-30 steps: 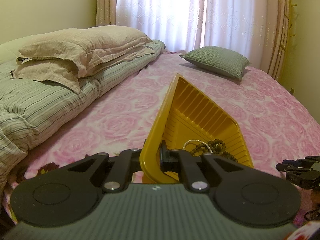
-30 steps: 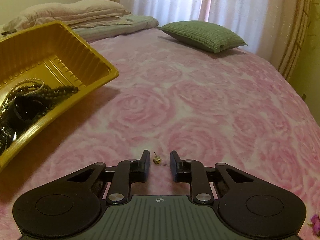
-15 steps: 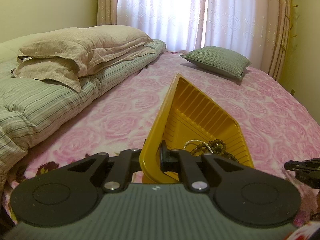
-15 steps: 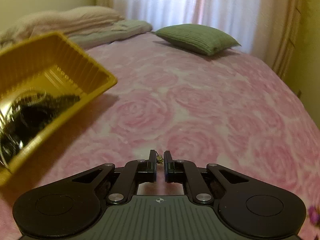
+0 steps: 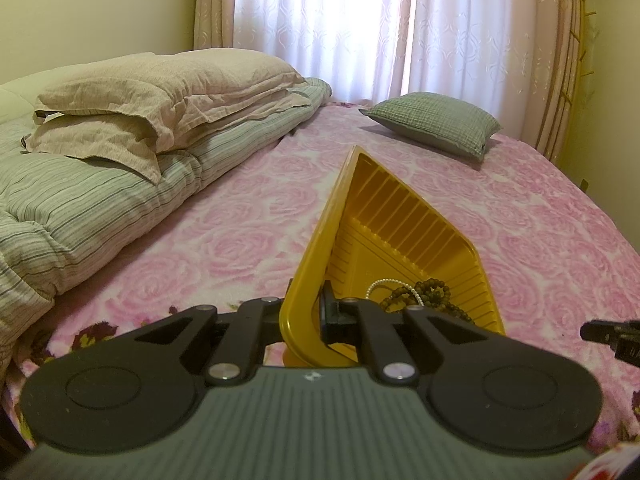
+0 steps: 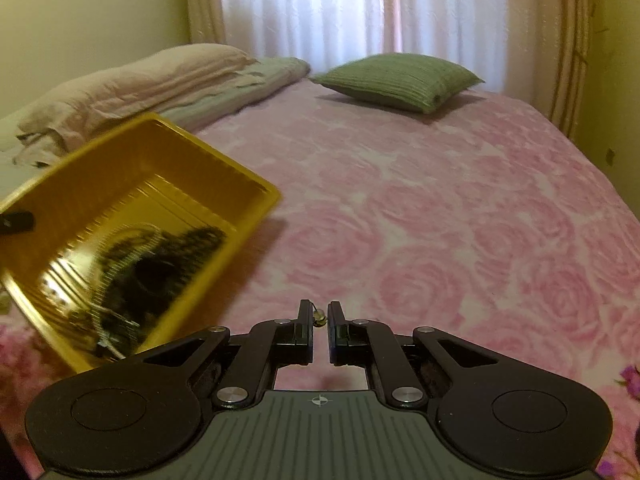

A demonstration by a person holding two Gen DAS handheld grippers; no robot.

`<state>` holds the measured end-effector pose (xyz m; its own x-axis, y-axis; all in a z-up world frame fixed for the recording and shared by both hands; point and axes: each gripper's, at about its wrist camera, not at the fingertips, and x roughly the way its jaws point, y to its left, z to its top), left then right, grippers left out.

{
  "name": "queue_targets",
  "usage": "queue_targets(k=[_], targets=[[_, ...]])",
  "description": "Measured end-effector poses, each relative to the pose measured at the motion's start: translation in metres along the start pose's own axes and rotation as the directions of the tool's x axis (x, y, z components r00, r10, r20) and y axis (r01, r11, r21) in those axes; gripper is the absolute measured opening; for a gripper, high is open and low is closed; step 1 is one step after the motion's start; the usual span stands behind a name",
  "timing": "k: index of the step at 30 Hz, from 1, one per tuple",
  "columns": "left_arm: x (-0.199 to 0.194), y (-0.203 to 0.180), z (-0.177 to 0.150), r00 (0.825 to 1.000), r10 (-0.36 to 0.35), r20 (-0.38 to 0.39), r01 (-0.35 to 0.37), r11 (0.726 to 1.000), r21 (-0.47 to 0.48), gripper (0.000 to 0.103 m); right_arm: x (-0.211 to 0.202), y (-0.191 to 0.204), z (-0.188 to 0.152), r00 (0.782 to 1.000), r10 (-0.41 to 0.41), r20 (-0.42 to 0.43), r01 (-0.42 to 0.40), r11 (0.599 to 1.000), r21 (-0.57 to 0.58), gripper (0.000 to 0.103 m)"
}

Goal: Organize jewelry
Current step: 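Carry the earring over the yellow tray and release it with the right gripper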

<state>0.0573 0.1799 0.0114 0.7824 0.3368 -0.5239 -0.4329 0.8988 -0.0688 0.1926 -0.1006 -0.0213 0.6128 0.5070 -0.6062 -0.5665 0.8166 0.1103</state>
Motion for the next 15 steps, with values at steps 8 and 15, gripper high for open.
queue_targets(k=[8,15], targets=[[0.001,-0.001,-0.001,1.0,-0.002,-0.001,0.002,1.0,-0.002,0.007,-0.006,0.033,0.032,0.996,0.082,0.039,-0.08,0.996,-0.045,0.007],[0.0,-0.002,-0.004,1.0,-0.005,0.001,0.005,1.0,-0.003,0.007,-0.005,0.062,0.058,0.988,0.14,0.066,-0.133,0.986,-0.104,0.007]])
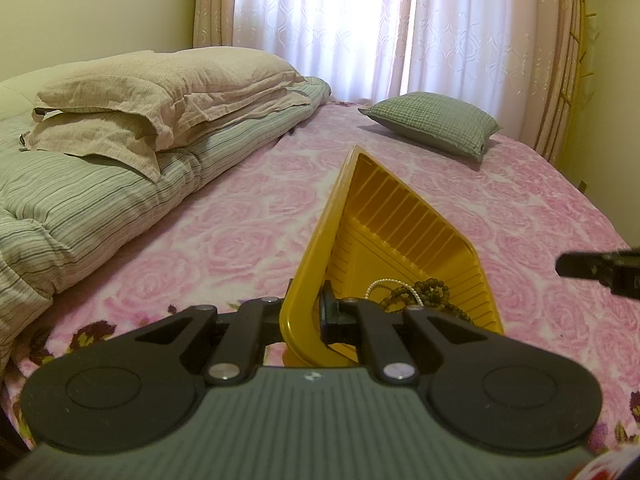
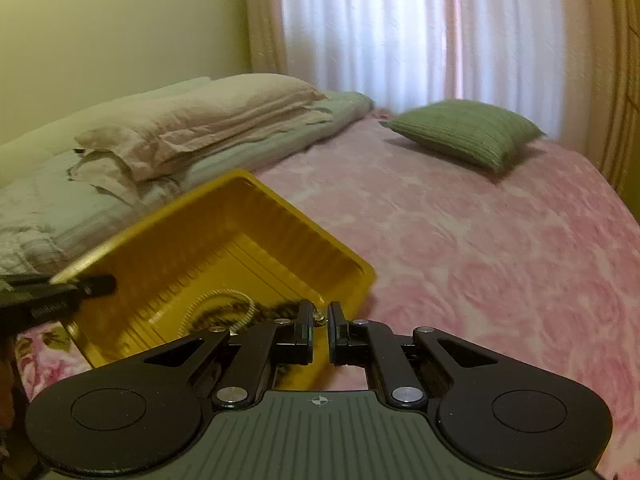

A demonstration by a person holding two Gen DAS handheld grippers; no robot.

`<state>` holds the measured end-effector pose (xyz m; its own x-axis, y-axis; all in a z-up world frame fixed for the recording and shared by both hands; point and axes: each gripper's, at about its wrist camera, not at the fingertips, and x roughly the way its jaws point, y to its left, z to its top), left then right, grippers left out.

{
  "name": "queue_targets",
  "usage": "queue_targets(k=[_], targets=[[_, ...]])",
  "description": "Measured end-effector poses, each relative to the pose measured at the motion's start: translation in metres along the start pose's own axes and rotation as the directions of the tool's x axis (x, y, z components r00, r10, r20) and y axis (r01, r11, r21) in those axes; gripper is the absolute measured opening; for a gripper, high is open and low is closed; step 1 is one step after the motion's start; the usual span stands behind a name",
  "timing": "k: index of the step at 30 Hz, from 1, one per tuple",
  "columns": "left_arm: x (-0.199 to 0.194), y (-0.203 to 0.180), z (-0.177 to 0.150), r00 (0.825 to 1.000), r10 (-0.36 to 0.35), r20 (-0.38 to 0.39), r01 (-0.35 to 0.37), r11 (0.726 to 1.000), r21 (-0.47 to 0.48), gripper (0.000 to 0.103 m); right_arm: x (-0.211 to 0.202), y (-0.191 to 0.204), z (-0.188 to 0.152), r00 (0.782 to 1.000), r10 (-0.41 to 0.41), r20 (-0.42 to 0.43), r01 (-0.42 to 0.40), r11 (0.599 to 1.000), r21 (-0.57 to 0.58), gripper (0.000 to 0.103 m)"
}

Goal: Organize jewelry
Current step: 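Carry the earring over the yellow tray and release it with the right gripper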

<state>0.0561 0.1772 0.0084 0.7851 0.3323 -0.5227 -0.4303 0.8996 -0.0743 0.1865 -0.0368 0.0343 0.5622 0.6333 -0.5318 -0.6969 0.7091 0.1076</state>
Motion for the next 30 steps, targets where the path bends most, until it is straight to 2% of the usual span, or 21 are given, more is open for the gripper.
queue_targets(k=[11,27,29,30], targets=[[0.0,0.0,-0.001,1.0,-0.001,-0.002,0.001,1.0,-0.004,0.007,0.021,0.037,0.02,0.996,0.091,-0.012,-0.092,0.994,-0.067,0.007],[0.001,0.001,-0.002,1.0,-0.002,-0.003,0.002,1.0,-0.007,0.007,0.036,0.055,0.023,0.989,0.144,-0.01,-0.145,0.986,-0.083,0.007],[0.001,0.0,-0.002,1.0,-0.002,-0.003,0.002,1.0,-0.006,0.007,0.037,0.052,0.025,0.987,0.158,-0.004,-0.158,0.986,-0.055,0.012],[0.001,0.0,-0.002,1.0,-0.002,-0.003,0.002,1.0,-0.007,0.007,0.037,0.049,0.025,0.988,0.157,0.005,-0.157,0.987,-0.035,0.028]])
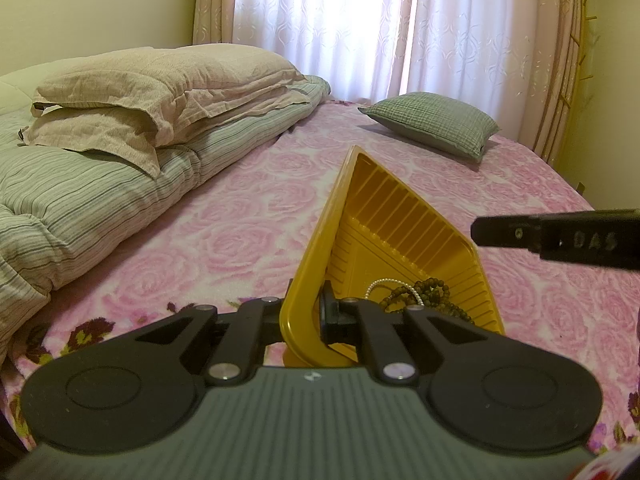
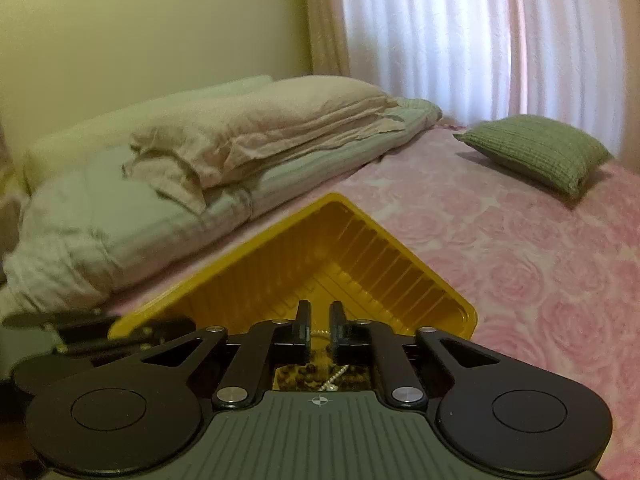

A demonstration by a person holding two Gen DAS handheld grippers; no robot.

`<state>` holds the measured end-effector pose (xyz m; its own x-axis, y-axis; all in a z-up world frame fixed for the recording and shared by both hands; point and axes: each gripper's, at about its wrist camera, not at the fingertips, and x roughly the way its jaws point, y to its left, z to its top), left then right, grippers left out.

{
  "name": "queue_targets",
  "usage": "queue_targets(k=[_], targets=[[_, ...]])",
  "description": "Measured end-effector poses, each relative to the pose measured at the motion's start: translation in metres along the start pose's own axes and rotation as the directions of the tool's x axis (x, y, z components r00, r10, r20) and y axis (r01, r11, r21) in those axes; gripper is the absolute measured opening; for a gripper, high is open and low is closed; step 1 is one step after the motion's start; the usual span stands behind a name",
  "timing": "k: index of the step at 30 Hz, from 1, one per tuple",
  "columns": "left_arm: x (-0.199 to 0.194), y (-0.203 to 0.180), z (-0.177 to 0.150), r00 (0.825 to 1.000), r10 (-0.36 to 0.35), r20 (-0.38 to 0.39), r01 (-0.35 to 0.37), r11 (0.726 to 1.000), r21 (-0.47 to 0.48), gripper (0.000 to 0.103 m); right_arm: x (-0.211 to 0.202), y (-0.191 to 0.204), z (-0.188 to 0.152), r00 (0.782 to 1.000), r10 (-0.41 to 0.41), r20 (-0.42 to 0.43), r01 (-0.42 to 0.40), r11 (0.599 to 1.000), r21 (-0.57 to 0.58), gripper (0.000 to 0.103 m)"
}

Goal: Organize jewelry
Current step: 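Carry the earring over the yellow tray and release it with the right gripper, then withdraw the open right gripper from the tray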

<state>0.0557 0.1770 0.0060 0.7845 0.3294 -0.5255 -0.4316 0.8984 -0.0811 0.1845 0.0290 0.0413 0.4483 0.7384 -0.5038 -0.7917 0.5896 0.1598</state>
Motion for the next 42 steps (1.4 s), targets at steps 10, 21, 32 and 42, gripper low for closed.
queue_targets(k=[10,21,32,42], targets=[[0.0,0.0,-0.001,1.0,0.0,0.0,0.0,1.0,0.0,0.007,-0.023,-0.032,-0.001,0.995,-0.085,0.048,0.081,0.992,0.093,0.053],[0.0,0.001,0.001,1.0,-0.001,-0.001,0.001,1.0,-0.001,0.007,-0.049,-0.063,-0.034,0.985,-0.17,0.007,0.165,0.967,0.193,0.053],[0.0,0.0,-0.001,1.0,-0.006,-0.002,0.006,1.0,-0.001,0.007,-0.072,-0.067,-0.061,0.97,-0.241,-0.02,0.239,0.942,0.237,0.053],[0.004,0.017,-0.004,0.998,-0.064,-0.019,0.063,0.997,-0.039,0.007,-0.087,-0.064,-0.106,0.953,-0.288,-0.094,0.303,0.917,0.26,0.053]])
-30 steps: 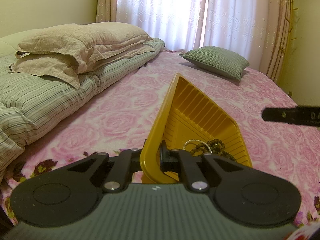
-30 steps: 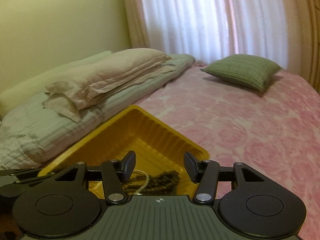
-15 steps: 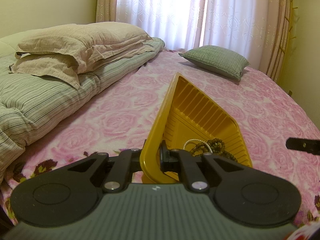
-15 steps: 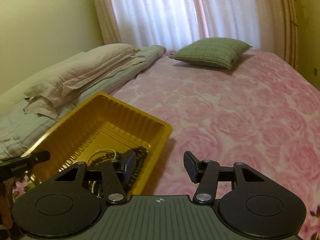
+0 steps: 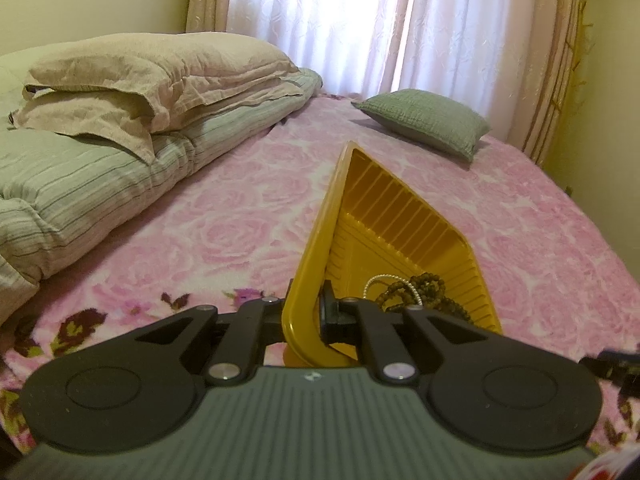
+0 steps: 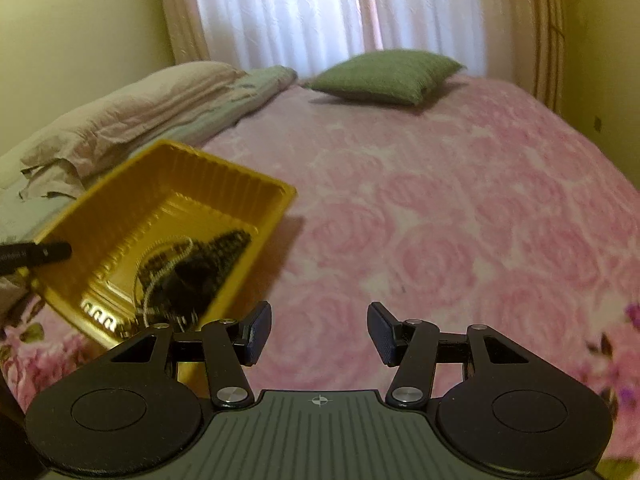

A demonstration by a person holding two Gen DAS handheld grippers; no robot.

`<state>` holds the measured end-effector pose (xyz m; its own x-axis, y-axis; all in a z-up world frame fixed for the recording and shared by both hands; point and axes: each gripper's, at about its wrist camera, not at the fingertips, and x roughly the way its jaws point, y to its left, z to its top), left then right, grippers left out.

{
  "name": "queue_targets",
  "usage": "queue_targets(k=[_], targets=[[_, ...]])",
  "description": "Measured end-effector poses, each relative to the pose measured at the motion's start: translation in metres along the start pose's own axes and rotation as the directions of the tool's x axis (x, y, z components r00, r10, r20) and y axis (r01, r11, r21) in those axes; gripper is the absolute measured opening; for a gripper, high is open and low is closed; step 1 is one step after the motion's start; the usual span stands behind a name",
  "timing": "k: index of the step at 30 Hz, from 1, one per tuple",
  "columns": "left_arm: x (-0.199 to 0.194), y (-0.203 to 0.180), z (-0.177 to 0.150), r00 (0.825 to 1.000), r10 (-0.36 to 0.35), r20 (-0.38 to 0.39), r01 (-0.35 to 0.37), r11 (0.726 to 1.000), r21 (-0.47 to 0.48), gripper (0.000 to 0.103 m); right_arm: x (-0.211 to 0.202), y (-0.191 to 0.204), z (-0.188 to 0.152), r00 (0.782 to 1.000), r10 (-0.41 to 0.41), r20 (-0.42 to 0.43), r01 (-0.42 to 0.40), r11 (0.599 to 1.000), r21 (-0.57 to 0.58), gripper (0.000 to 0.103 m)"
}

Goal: Organize jewelry
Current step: 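Withdraw the open right gripper from the tray, then lower the yellow tray onto the bed and open the left gripper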

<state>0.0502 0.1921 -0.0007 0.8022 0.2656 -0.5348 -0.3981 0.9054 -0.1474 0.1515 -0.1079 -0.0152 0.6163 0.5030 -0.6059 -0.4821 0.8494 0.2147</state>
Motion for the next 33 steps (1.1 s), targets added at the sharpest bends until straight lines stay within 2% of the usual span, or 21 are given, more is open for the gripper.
queue_targets(k=[6,9,16,22,23,25,29,33], targets=[[0.004,0.013,0.0,0.999,-0.03,-0.029,0.029,0.999,-0.029,0.007,-0.004,-0.013,-0.013,1.0,-0.016,-0.017,0.017,0.998,0.054,0.053],[0.008,0.024,-0.002,0.998,-0.052,-0.045,0.048,0.995,-0.089,0.007,-0.005,-0.014,-0.014,1.0,-0.023,-0.016,0.024,0.998,0.062,0.053],[0.018,0.05,-0.007,0.99,-0.099,-0.099,0.078,0.977,-0.2,0.008,-0.006,-0.01,-0.012,1.0,-0.024,0.001,0.024,0.998,0.059,0.053],[0.025,0.069,-0.015,0.98,-0.145,-0.134,0.098,0.947,-0.306,0.009,-0.003,-0.007,-0.011,1.0,-0.015,0.003,0.015,0.999,0.052,0.053],[0.026,0.071,-0.015,0.979,-0.151,-0.138,0.099,0.941,-0.323,0.013,-0.003,-0.007,-0.011,1.0,-0.015,0.004,0.015,0.999,0.051,0.053],[0.026,0.077,-0.016,0.978,-0.159,-0.139,0.1,0.929,-0.356,0.029,-0.003,-0.007,-0.011,1.0,-0.017,0.004,0.017,0.998,0.053,0.053],[0.021,0.085,-0.016,0.983,-0.132,-0.129,0.078,0.929,-0.362,0.035,-0.003,-0.006,-0.011,1.0,-0.018,0.008,0.017,0.999,0.05,0.053],[0.01,0.087,-0.013,0.99,-0.089,-0.108,0.048,0.941,-0.336,0.049,-0.003,-0.005,-0.01,1.0,-0.019,0.011,0.018,0.998,0.054,0.053]])
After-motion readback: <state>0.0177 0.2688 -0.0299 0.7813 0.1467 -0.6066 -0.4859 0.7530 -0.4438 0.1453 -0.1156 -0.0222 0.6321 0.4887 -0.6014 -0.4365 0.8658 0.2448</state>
